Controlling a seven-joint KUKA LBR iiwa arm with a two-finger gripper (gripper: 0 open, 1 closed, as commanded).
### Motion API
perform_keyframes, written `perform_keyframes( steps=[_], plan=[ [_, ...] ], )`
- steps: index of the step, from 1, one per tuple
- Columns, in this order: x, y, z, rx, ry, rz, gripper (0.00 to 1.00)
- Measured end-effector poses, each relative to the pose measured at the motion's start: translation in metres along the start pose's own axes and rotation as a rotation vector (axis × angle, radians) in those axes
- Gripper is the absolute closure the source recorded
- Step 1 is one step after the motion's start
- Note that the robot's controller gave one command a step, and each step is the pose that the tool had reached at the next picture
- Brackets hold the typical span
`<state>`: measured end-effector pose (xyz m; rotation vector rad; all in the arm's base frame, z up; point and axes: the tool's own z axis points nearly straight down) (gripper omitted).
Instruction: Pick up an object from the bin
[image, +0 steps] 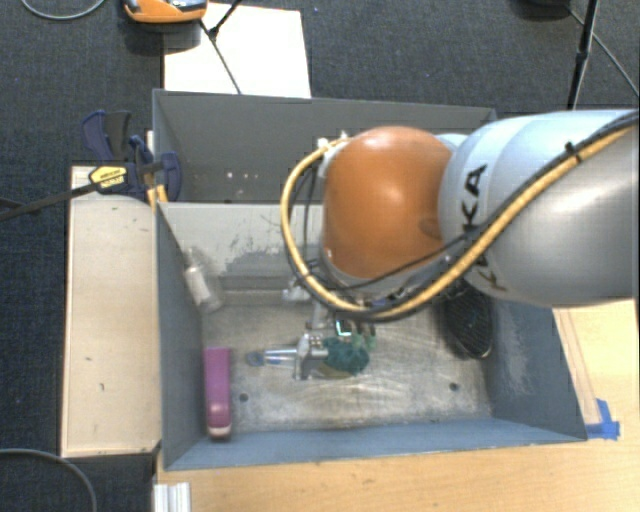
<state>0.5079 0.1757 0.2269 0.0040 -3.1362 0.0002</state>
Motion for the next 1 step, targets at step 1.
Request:
perform_keyframes(
  steps=[1],
  plan=[
    [-0.0502, -0.0881, 0.1547, -0.003, -0.012, -0.14, 0.0]
  ],
)
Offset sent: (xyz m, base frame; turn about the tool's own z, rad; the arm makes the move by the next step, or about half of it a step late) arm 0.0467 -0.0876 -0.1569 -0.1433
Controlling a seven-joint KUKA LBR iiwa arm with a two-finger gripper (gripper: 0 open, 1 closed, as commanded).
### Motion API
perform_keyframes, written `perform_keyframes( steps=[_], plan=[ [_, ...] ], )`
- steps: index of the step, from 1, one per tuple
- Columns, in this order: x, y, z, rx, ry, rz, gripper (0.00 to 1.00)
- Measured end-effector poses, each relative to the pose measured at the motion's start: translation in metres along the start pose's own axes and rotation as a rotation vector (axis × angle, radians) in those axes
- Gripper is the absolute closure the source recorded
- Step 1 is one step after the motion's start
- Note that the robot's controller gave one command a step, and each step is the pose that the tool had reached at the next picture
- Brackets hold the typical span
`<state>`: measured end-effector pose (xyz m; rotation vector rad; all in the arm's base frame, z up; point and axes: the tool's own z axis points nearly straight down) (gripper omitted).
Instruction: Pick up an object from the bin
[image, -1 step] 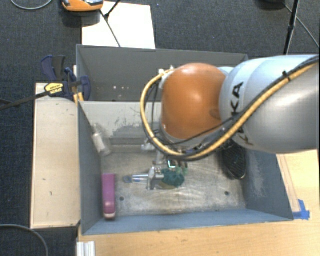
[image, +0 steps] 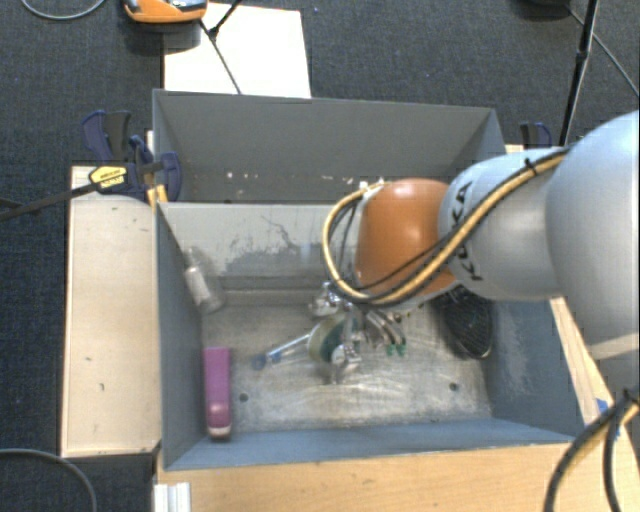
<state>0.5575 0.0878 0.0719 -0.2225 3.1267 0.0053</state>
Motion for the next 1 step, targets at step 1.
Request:
perform_keyframes(
  steps=[1],
  plan=[
    [-0.032, 0.0332, -0.0009, 0.002, 0.0, -0.446, 0.0]
  ],
)
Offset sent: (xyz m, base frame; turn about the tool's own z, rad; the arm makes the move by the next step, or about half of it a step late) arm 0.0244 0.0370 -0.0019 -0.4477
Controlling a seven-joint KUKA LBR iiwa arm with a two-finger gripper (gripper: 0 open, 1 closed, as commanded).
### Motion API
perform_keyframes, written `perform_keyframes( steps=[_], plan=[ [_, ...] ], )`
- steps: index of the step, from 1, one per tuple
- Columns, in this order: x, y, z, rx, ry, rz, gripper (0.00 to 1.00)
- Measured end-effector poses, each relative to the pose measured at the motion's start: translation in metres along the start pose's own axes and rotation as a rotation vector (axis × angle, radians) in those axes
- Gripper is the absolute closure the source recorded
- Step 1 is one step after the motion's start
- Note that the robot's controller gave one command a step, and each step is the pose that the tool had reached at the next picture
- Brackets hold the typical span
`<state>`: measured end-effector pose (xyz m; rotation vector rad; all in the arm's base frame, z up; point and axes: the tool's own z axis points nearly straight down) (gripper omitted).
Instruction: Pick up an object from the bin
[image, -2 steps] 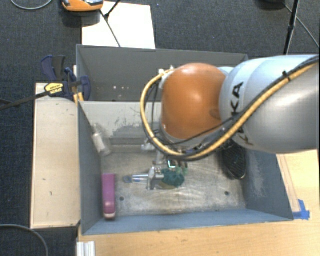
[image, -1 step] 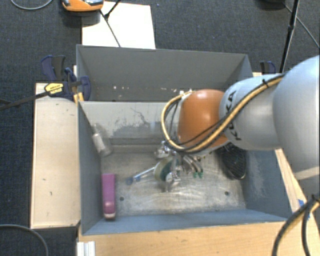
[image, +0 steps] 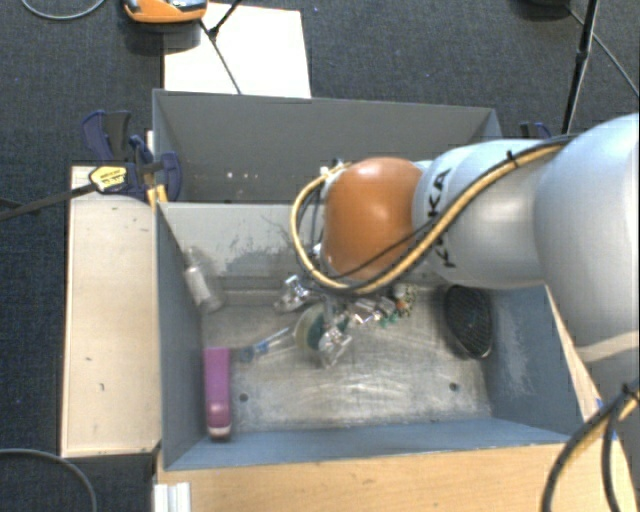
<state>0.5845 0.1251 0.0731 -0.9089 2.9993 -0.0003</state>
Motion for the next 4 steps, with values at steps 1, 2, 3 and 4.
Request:
perform_keyframes(
  steps=[1, 2, 3, 4],
  plan=[
    [-0.0011, -0.0005, -0.0011, -0.002, 0.001, 0.007, 0.0],
    [-0.0021, -0.0008, -0.0017, -0.002, -0.001, 0.019, 0.0],
    [-0.0032, -0.0012, -0.0024, -0.001, -0.002, 0.028, 0.0],
    [-0.0044, -0.001, -0.0038, -0.001, -0.005, 0.032, 1.0]
  ],
)
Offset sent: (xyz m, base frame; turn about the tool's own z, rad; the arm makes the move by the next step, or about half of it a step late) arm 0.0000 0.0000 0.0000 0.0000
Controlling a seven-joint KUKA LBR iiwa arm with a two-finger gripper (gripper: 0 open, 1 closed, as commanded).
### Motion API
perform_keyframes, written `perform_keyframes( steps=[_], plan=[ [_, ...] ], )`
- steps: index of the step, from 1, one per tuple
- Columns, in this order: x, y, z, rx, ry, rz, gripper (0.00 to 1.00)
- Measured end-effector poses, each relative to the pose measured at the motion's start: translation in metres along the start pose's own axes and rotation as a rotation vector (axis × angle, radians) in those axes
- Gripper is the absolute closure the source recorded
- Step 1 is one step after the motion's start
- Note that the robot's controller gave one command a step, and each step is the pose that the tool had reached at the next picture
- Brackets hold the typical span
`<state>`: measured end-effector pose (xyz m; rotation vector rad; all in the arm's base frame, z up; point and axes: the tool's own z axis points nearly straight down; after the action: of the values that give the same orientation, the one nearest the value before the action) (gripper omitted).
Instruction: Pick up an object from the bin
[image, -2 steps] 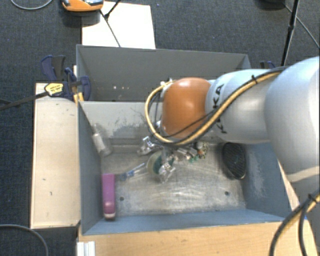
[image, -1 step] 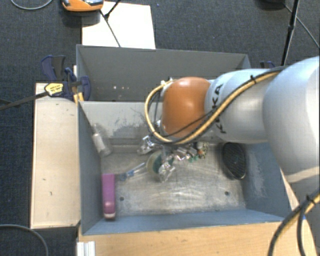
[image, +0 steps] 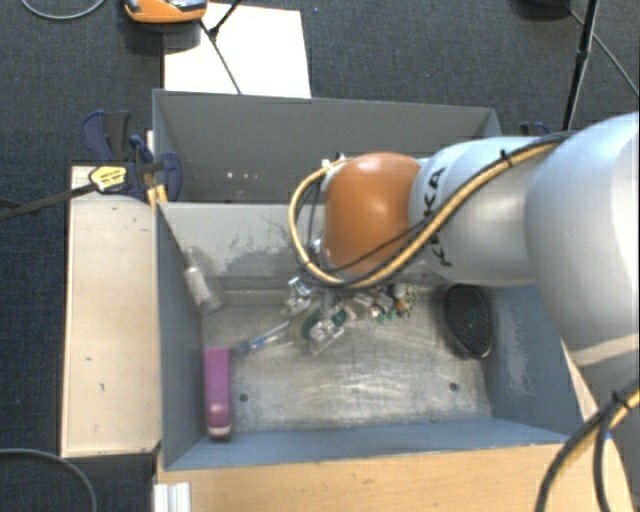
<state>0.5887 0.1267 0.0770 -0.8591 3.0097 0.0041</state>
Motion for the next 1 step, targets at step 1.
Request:
perform_keyframes(
  steps=[1],
  plan=[
    [-0.0014, -0.0003, -0.005, 0.0, 0.002, 0.004, 1.0]
  ],
)
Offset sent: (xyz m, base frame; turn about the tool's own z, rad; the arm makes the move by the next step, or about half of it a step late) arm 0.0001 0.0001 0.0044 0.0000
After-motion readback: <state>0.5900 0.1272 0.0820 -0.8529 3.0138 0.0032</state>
